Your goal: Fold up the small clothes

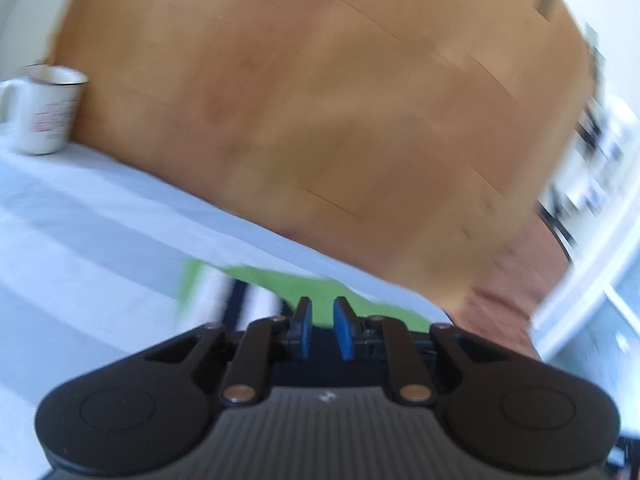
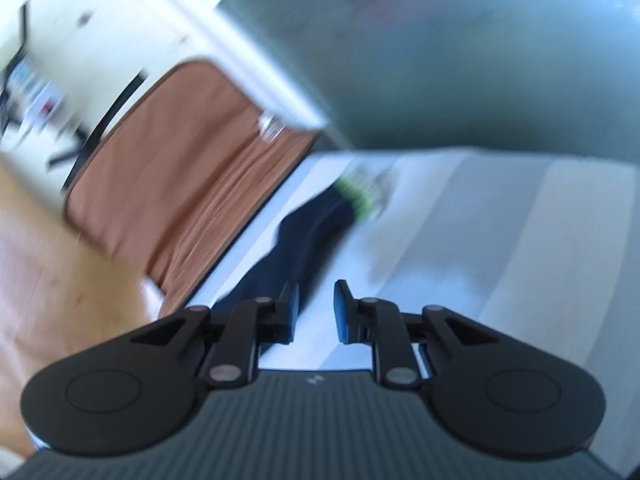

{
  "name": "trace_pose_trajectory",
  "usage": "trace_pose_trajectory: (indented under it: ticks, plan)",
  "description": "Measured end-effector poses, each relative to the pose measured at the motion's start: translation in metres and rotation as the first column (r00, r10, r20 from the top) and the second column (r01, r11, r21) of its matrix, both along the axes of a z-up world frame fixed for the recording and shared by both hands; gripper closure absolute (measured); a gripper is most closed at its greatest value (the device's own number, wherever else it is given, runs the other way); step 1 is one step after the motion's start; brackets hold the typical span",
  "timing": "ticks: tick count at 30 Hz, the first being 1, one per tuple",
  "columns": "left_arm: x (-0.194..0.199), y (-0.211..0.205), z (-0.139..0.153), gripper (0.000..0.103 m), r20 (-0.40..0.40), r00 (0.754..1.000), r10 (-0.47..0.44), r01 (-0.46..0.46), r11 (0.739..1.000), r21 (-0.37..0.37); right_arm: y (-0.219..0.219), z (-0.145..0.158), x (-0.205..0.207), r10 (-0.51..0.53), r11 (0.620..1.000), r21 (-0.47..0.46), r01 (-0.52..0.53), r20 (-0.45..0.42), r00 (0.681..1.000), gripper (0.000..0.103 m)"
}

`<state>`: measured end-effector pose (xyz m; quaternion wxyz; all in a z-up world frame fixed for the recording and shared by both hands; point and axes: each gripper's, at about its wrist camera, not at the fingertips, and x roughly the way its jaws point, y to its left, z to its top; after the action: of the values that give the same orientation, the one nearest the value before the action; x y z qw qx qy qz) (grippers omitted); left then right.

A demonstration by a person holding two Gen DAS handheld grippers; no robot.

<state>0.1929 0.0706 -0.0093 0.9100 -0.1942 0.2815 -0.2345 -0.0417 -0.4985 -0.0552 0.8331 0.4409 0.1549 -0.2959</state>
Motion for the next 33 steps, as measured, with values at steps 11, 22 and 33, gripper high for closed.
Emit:
trace_pose_trajectory:
  ticks: [11, 22, 33]
  plan:
    - [0.015, -0.045, -0.029, 0.082, -0.135, 0.983, -0.124, 0.143, 0.980, 0.138, -0.024, -0.005, 0.057, 0.028, 0.999, 0.034, -0.028, 0.013, 1.000, 0.074]
    - [0.011, 0.018, -0.003, 0.076, -0.092, 0.995, -0.030, 0.014, 0.986, -0.166, 0.100, 0.110, 0.134, 0.441, 0.871, -0.280, -0.403, 0.086, 0.893, 0.095]
    - [0.015, 0.075, 0.007, 0.064, -0.121, 0.987, 0.104, -0.137, 0.943, -0.304, 0.351, 0.102, 0.249, 0.882, 0.402, -0.407, -0.820, -0.069, 0.467, 0.095]
